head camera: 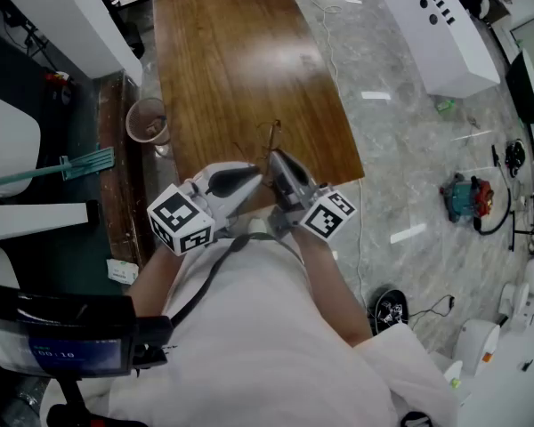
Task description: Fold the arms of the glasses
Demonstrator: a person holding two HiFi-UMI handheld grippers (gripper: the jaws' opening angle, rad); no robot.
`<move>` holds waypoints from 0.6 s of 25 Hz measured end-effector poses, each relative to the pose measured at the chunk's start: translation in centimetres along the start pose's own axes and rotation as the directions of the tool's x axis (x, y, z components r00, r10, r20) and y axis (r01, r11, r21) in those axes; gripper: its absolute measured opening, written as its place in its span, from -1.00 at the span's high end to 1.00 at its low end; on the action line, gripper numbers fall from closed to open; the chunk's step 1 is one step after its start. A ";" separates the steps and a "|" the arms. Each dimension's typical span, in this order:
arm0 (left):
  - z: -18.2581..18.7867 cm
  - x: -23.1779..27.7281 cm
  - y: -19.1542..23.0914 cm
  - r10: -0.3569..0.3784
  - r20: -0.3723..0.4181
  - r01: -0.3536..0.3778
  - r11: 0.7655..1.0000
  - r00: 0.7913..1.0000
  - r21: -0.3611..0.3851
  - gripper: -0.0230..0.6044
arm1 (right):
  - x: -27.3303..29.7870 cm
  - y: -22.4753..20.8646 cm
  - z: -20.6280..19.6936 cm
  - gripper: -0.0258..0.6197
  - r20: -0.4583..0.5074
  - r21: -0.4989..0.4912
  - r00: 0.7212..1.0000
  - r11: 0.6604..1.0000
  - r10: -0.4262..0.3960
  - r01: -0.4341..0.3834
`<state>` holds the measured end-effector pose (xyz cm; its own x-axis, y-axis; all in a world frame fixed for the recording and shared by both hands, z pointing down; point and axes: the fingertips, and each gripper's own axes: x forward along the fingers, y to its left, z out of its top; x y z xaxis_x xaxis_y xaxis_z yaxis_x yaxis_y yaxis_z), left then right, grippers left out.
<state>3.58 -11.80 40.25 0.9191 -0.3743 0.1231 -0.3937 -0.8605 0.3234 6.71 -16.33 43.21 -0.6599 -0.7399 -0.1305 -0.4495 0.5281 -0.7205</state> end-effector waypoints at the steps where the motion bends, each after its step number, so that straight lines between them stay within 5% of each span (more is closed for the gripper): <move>1: 0.1 0.1 0.4 0.022 0.003 -0.022 1.000 1.000 -0.004 0.78 | 0.1 0.3 -0.3 0.83 -0.020 -0.019 1.000 1.000 0.006 -0.007; 9: -0.8 -0.5 0.4 0.045 -0.035 -0.045 0.999 0.998 -0.013 0.49 | -0.2 -0.7 -0.1 0.83 0.004 0.001 1.000 1.000 -0.029 0.029; 12: -0.2 -0.8 -0.3 0.000 -0.002 0.000 1.000 1.000 -0.031 0.88 | -0.2 -0.4 0.0 0.83 -0.007 -0.006 1.000 1.000 -0.016 0.016; 15: 0.0 -0.4 -0.5 -0.036 0.010 0.036 0.999 0.999 -0.035 0.91 | -0.1 -0.1 -0.2 0.83 -0.012 -0.004 1.000 1.000 -0.001 0.001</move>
<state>3.44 -11.19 40.01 0.9324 -0.3468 0.1021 -0.3596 -0.8606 0.3606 6.68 -16.25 43.44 -0.6666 -0.7355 -0.1217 -0.4526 0.5290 -0.7179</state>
